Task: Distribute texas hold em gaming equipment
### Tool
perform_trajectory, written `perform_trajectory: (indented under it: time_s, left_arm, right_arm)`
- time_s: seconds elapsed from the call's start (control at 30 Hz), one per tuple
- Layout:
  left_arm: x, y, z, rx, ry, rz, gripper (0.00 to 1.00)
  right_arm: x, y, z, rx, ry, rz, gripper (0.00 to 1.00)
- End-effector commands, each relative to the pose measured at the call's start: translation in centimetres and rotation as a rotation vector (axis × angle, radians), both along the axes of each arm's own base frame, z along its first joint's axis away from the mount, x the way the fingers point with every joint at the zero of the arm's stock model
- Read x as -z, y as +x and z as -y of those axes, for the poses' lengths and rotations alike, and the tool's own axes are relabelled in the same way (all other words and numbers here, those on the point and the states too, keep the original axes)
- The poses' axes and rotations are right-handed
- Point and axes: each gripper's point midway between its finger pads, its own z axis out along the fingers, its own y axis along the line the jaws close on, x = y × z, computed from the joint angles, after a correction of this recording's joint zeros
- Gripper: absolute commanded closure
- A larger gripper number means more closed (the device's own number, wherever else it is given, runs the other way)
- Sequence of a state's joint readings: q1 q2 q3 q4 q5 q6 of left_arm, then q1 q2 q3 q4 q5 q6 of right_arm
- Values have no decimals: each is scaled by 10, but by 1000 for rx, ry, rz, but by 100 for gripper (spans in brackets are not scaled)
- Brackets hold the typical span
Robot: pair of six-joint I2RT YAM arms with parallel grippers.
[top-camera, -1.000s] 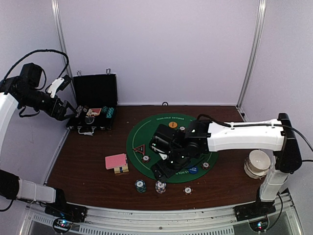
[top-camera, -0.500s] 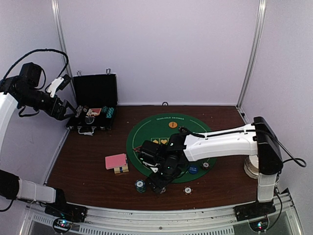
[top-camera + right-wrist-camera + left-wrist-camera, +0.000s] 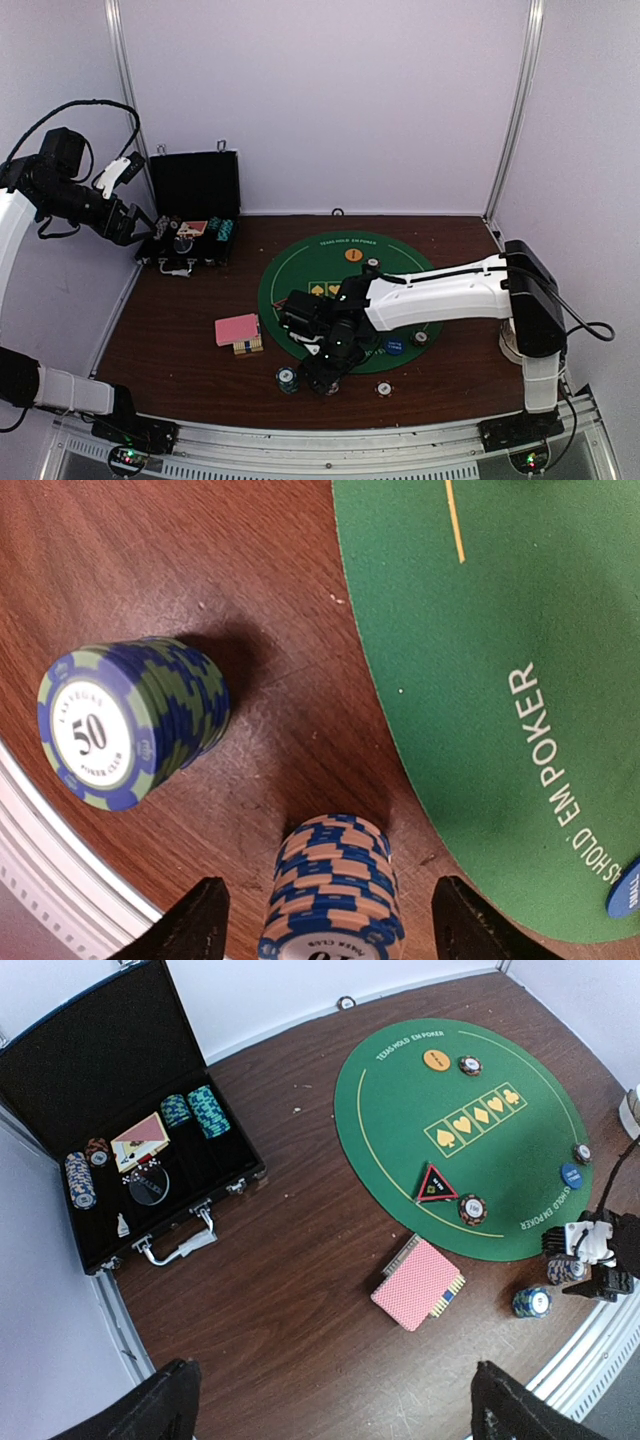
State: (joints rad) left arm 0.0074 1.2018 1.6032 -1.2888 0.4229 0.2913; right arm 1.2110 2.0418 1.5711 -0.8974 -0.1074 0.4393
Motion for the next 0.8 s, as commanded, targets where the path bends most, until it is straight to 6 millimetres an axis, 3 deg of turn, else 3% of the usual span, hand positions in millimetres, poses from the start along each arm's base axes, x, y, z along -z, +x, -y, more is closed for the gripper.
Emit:
perform_trajectory:
  time_s: [0.0,0.3,0.53,0.77]
  left_arm:
    - [-11,-2,-1,8,9,45,2]
    - [-10,-2,-2,9,13,43,2]
    - [-10,-2,-2,9,14,41,2]
    - [-10,-2,-2,10,16,43,2]
  right_arm:
    - [-6,6,-9,-4,26,8,30]
    - [-6,10,-7,6,21,9,50]
    - [-1,11,-2,12,3,3,51]
    - [-6,12,-2,18,14,3,61]
